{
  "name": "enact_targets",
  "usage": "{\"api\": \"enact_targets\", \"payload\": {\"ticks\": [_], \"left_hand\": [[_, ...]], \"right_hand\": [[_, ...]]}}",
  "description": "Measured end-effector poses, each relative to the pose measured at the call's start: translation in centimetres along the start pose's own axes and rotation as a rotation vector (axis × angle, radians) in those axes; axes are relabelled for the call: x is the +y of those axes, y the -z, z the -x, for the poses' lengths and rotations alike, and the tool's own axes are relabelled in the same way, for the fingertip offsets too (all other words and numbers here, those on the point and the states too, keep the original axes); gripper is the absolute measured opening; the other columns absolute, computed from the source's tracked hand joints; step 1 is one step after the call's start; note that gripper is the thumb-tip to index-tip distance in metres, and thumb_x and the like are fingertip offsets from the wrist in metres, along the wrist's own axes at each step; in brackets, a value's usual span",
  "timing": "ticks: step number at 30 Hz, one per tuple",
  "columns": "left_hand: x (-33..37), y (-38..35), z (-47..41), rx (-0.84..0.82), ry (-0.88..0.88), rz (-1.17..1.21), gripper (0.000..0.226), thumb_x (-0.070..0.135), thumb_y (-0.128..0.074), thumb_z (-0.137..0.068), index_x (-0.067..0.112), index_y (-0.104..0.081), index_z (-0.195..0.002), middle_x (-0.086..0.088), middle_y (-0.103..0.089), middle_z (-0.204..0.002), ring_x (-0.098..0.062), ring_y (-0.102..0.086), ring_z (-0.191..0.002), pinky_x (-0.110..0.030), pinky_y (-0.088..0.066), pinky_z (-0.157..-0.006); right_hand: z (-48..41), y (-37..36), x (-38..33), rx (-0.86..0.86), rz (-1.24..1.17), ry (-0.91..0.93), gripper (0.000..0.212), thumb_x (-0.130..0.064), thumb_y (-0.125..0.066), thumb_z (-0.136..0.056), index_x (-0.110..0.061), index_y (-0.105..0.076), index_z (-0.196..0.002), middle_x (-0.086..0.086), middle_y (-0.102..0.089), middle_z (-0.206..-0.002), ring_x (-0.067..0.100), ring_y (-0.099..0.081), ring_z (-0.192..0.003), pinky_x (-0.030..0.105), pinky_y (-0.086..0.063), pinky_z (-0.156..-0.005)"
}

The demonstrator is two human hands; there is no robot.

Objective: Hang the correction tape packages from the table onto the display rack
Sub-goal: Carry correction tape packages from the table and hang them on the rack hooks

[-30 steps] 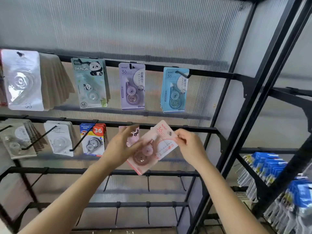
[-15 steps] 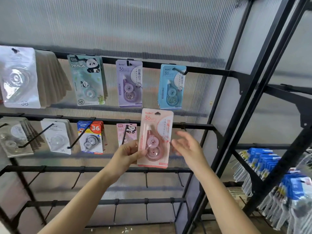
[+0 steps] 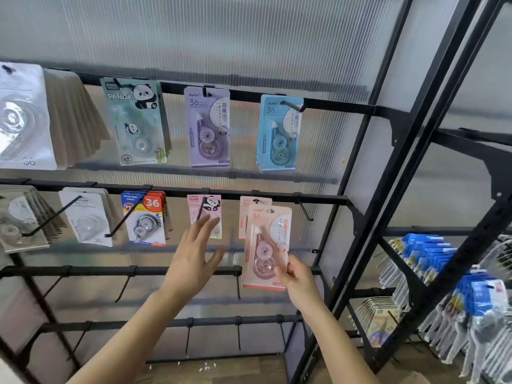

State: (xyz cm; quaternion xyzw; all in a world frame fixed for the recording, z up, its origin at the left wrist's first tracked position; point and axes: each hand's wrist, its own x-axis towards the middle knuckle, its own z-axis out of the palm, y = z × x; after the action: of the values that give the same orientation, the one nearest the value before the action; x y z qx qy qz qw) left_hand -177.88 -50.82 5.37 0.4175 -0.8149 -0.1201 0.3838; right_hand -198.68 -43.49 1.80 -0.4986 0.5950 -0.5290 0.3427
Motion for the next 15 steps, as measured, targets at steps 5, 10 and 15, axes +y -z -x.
{"api": "enact_targets", "payload": {"ticks": [5, 10, 15], "left_hand": [[-0.4, 0.0, -1.1, 0.07, -0.095, -0.271, 0.045, 0.016, -0.071, -0.083, 0.009, -0.057, -0.125, -0.01, -0.06, -0.123, -0.034, -0.057, -0.105, -0.046, -0.047, -0.084], [-1.1, -0.5, -3.2, 0.05, -0.053, -0.327, 0.05, 0.022, -0.067, -0.086, 0.012, -0.052, -0.132, -0.009, -0.054, -0.131, -0.032, -0.049, -0.12, -0.046, -0.04, -0.096], [-1.8, -1.4, -4.7, 0.006, -0.033, -0.382, 0.052, 0.029, -0.061, -0.089, 0.015, -0.047, -0.137, -0.008, -0.048, -0.138, -0.029, -0.04, -0.129, -0.042, -0.031, -0.106]], "right_hand": [[-1.0, -0.1, 1.5, -0.019, 0.049, -0.095, 0.017, -0.012, -0.054, -0.095, -0.022, -0.056, -0.108, -0.013, -0.064, -0.1, -0.006, -0.06, -0.089, 0.007, -0.046, -0.066], [-2.1, -0.5, 1.9, -0.018, 0.091, -0.151, 0.017, -0.011, -0.053, -0.096, -0.024, -0.055, -0.107, -0.015, -0.062, -0.096, -0.007, -0.058, -0.084, 0.003, -0.043, -0.059], [-3.2, -0.8, 2.0, -0.024, 0.105, -0.185, 0.021, -0.013, -0.051, -0.097, -0.022, -0.055, -0.115, -0.017, -0.059, -0.098, -0.007, -0.055, -0.088, 0.005, -0.043, -0.059]]}}
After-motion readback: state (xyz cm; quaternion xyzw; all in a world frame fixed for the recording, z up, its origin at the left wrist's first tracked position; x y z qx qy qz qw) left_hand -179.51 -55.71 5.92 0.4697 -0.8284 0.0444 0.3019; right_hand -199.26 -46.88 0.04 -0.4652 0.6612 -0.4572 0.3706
